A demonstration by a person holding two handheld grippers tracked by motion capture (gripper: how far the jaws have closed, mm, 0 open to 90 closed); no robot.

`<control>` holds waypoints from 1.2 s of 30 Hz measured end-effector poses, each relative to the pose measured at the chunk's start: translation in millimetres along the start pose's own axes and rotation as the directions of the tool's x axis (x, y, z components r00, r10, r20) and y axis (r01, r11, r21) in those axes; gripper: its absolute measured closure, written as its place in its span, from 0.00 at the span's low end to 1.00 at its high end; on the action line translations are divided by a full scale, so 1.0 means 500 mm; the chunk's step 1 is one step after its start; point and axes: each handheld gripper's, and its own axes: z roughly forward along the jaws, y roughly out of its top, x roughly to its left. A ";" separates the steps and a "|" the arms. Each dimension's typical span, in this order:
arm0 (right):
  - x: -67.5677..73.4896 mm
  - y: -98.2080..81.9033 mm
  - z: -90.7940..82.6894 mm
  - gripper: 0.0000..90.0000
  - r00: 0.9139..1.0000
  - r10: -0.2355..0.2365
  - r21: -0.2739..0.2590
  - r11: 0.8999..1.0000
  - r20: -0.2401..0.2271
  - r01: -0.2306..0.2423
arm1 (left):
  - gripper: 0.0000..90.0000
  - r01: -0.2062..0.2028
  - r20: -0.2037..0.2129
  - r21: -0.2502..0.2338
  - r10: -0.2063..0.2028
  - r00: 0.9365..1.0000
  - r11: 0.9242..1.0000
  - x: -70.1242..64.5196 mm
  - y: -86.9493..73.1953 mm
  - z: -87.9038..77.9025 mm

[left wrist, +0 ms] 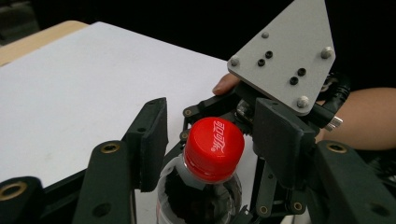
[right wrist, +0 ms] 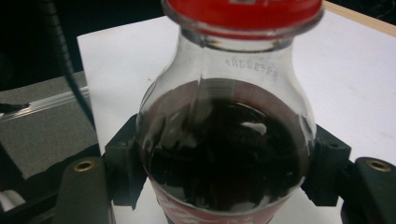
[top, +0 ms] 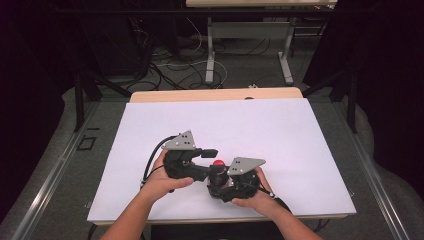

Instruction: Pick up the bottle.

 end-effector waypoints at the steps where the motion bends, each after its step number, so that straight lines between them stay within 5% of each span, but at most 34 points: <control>1: 0.000 0.001 0.000 0.33 1.000 -0.011 0.011 1.000 -0.011 0.011 | 0.53 -0.004 0.015 0.009 0.003 1.000 1.000 0.003 0.000 0.000; 3: 0.003 0.000 0.001 0.33 1.000 -0.012 0.004 1.000 -0.025 0.012 | 0.58 -0.002 0.061 0.021 0.001 0.998 1.000 0.010 -0.005 0.008; 7: 0.004 0.000 0.003 0.33 0.999 -0.021 0.007 1.000 -0.027 0.021 | 0.68 0.004 0.078 0.010 -0.005 0.997 1.000 0.011 -0.010 0.013; 10: 0.003 -0.001 0.004 0.33 1.000 -0.011 0.011 1.000 -0.009 0.011 | 0.68 0.014 0.027 -0.004 -0.014 1.000 1.000 0.006 -0.012 0.016; 11: 0.002 -0.001 0.004 0.33 1.000 -0.004 0.009 1.000 0.025 0.004 | 0.69 0.026 -0.034 -0.025 -0.027 0.999 0.999 -0.003 -0.013 0.019; 12: -0.001 0.000 0.005 0.33 0.999 -0.008 0.008 1.000 0.037 0.008 | 0.69 0.026 -0.034 -0.025 -0.027 0.999 0.999 -0.003 -0.013 0.019; 14: 0.001 0.001 0.004 0.33 0.997 0.011 0.013 1.000 0.077 -0.012 | 0.69 0.027 -0.166 -0.052 -0.035 0.986 0.998 -0.028 -0.013 0.030; 15: 0.001 0.002 0.002 0.33 0.995 0.010 0.025 1.000 0.096 -0.013 | 0.69 0.027 -0.166 -0.052 -0.035 0.986 0.998 -0.028 -0.013 0.030; 16: 0.002 0.002 0.003 0.33 0.993 0.017 0.021 1.000 0.118 -0.020 | 0.69 0.040 -0.261 -0.066 -0.056 0.964 0.997 -0.049 -0.012 0.040; 17: 0.003 0.002 0.004 0.33 0.990 0.016 0.015 1.000 0.141 -0.019 | 0.69 0.051 -0.294 -0.071 -0.070 0.953 0.996 -0.058 -0.012 0.046; 18: 0.003 0.001 0.004 0.33 0.988 0.010 0.018 1.000 0.154 -0.013 | 0.69 0.051 -0.294 -0.071 -0.070 0.953 0.996 -0.058 -0.012 0.046; 20: 0.002 0.001 0.004 0.33 0.987 0.008 0.019 1.000 0.163 -0.011 | 0.69 0.064 -0.335 -0.072 -0.085 0.938 0.995 -0.068 -0.008 0.052; 23: -0.002 0.001 0.000 0.33 0.990 0.019 0.016 1.000 0.140 -0.022 | 0.59 0.054 -0.277 -0.064 -0.070 0.958 0.996 -0.061 -0.002 0.042; 24: -0.002 0.001 0.000 0.33 0.990 0.019 0.016 1.000 0.140 -0.022 | 0.57 0.054 -0.277 -0.064 -0.070 0.958 0.996 -0.061 -0.002 0.042; 27: -0.007 -0.001 -0.003 0.33 0.995 0.017 0.009 1.000 0.096 -0.018 | 0.51 0.043 -0.166 -0.030 -0.047 0.985 0.999 -0.041 0.001 0.024; 28: -0.007 0.000 -0.004 0.33 0.996 0.020 0.009 1.000 0.081 -0.021 | 0.51 0.043 -0.166 -0.030 -0.047 0.985 0.999 -0.041 0.001 0.024; 31: -0.006 0.001 -0.005 0.33 0.998 0.017 -0.001 1.000 0.057 -0.017 | 0.51 0.008 -0.080 -0.018 -0.010 0.997 1.000 -0.022 -0.001 0.014; 36: 0.003 0.003 -0.001 0.33 1.000 -0.013 -0.006 1.000 0.011 0.013 | 0.58 -0.015 -0.014 -0.012 0.015 1.000 1.000 -0.001 -0.004 0.009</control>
